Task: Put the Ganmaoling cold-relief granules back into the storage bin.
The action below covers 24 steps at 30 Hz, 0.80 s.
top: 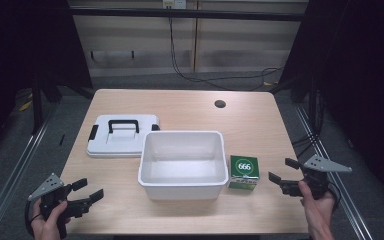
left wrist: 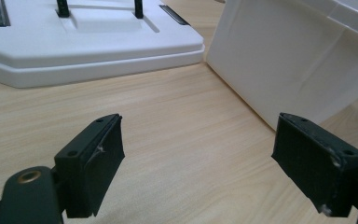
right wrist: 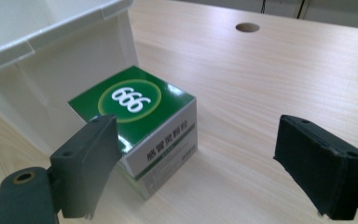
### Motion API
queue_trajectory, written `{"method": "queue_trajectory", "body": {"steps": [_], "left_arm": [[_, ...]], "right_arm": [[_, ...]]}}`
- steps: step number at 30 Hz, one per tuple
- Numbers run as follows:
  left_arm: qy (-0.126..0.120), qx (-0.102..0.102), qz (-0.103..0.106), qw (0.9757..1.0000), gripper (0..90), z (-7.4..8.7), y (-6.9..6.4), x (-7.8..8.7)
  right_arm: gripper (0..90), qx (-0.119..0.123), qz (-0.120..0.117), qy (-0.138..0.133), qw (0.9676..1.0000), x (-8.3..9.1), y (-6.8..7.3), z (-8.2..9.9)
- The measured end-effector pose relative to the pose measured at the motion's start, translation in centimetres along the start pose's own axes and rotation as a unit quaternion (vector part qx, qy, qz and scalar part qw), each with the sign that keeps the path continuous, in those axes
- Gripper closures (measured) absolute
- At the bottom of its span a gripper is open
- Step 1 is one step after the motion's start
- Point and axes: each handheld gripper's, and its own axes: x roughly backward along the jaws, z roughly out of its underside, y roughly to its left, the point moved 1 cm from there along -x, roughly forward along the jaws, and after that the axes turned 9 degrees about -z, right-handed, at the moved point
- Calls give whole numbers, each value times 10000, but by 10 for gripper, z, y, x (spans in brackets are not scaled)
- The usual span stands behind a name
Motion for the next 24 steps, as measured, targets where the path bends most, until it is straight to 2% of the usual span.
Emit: {"method": "queue_trajectory", "body": {"steps": [6,9,11,15,19,20,21,22,23,24], "left_arm": [[16,23,5,10000,159,0,0,-1],[33,3,9,10000,158,0,-1,0],[18,-17,26,10000,159,0,-2,-1],[10,-53,89,9999,158,0,-2,0],[-8,6,63,10000,158,1,-1,0],[-6,19,64,10000,158,1,-1,0],[2,-4,78,10000,159,1,-2,-1],[12,-45,69,10000,159,0,-2,-1],[21,-72,75,9999,159,0,-4,-1],[21,-72,75,9999,158,0,-4,-1]], "right_arm": [[134,-162,-136,23,9998,3,-5,3],[134,-93,-88,176,9998,3,-4,3],[136,30,-119,381,9992,0,0,3],[136,-50,-289,468,9985,0,1,-2],[136,36,-344,573,9978,3,4,-8],[136,93,-397,590,9974,3,5,-9],[136,246,-425,633,9968,2,7,-15],[136,246,-425,633,9968,2,7,-15],[139,409,-129,857,9954,-1,10,-19],[139,409,-129,857,9954,-1,10,-19]]}}
